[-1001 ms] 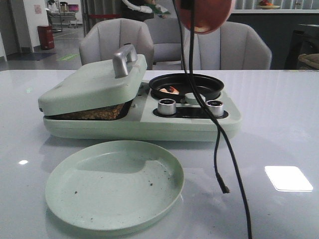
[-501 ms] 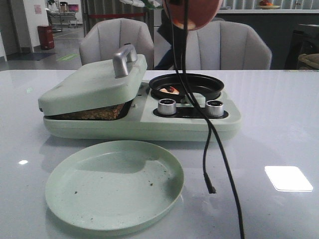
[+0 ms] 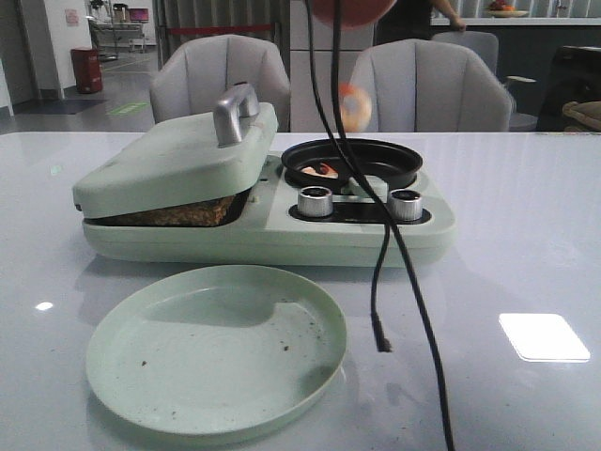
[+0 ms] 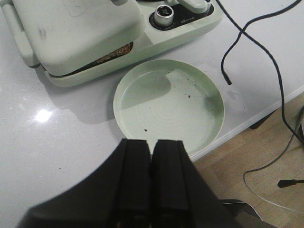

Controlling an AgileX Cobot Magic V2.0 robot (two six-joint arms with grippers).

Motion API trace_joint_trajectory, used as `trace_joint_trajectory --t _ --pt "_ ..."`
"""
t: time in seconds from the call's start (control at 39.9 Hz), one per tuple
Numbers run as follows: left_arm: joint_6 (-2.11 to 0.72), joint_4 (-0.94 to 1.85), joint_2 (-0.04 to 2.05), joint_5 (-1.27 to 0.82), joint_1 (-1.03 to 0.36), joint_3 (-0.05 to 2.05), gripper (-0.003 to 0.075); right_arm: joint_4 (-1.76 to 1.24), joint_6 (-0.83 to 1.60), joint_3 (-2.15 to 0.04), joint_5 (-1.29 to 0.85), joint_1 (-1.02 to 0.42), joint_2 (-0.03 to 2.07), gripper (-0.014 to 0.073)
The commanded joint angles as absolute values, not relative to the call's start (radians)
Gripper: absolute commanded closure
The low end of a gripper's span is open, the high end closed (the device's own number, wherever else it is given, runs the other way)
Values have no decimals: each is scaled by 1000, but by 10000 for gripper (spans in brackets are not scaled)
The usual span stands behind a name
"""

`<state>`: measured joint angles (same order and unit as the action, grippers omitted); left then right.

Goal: Make breakfast with bread and shrimp
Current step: 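Tilt the pink bowl over the frying pan to pour the shrimp, then carry the pink bowl back and lower it onto the table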

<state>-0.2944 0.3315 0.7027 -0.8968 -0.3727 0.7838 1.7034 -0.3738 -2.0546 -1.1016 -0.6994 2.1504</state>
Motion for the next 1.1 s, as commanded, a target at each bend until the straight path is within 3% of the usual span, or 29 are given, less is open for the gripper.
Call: trace_joint_trajectory --t 0.0,0.28,0.6,1.08 --pt "-288 353 700 -828 -381 811 619 1799 -382 -2092 -1138 -689 2074 552" --pt "-288 353 700 -828 -381 811 619 1745 -384 -2092 -1198 -689 2073 552" --pt "-288 349 700 -830 -381 811 619 1048 -368 -2068 -1333 -608 1925 552" --pt "-288 349 700 -830 -381 811 619 369 -178 -1526 -1193 -212 1502 552"
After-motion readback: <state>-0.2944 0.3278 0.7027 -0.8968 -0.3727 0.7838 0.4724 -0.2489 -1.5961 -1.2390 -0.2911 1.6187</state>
